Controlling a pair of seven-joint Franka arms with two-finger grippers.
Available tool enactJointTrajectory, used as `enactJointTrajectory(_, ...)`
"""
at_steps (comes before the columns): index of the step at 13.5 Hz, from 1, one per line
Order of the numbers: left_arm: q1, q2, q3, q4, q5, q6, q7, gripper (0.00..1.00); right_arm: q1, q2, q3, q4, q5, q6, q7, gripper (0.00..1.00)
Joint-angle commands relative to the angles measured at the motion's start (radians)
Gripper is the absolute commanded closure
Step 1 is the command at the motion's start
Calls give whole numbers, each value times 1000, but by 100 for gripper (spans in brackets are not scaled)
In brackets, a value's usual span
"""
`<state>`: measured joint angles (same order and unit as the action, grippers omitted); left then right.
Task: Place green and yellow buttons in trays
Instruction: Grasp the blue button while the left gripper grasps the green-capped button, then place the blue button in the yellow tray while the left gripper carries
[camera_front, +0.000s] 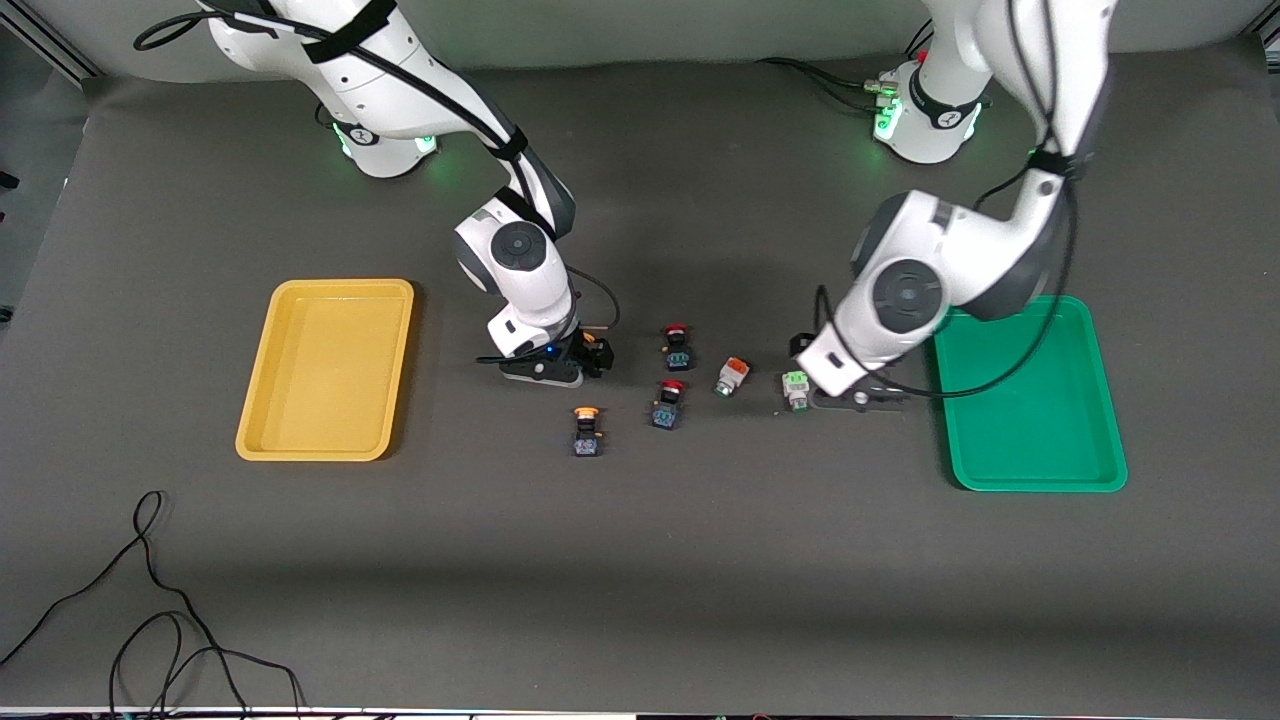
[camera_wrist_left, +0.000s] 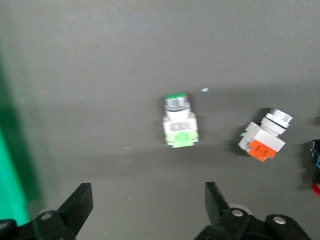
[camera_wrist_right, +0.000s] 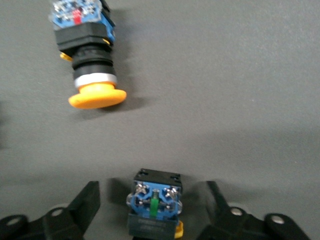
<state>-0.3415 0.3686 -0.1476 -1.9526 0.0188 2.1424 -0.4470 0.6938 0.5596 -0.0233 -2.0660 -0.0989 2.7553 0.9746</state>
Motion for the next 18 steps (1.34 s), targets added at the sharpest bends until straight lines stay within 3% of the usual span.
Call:
enactJointTrajectory(1,-36,58,13,-6,3,71,-45,0,7,-15,-9,15,-21,-14,-11,61)
enactJointTrajectory(5,-54,125,13,-37,7,204,-45,0,4,-46,-10,58,-21,-113,-24,68)
enactJointTrajectory(11,-45,188,14,-37,13,300,-62,0,-5,-191,-13,248,2,-566,-126,68)
enactJointTrajectory(14,-44,188,19,-32,13,300,-61,2,-49,-271,-81,267,115,-675,-375,68)
enactJointTrajectory(15,-41,188,20,-32,13,300,-58,12,-56,-292,-142,261,132,-709,-489,68)
enactJointTrajectory(16,-39,188,20,-29,13,297,-59,33,-56,-311,-203,257,142,-738,-587,68)
enactJointTrajectory(17,-39,187,20,-28,13,292,-59,62,-56,-332,-275,236,142,-753,-697,68)
enactJointTrajectory(18,-37,185,22,-26,13,287,-62,100,-56,-360,-341,209,145,-746,-793,68)
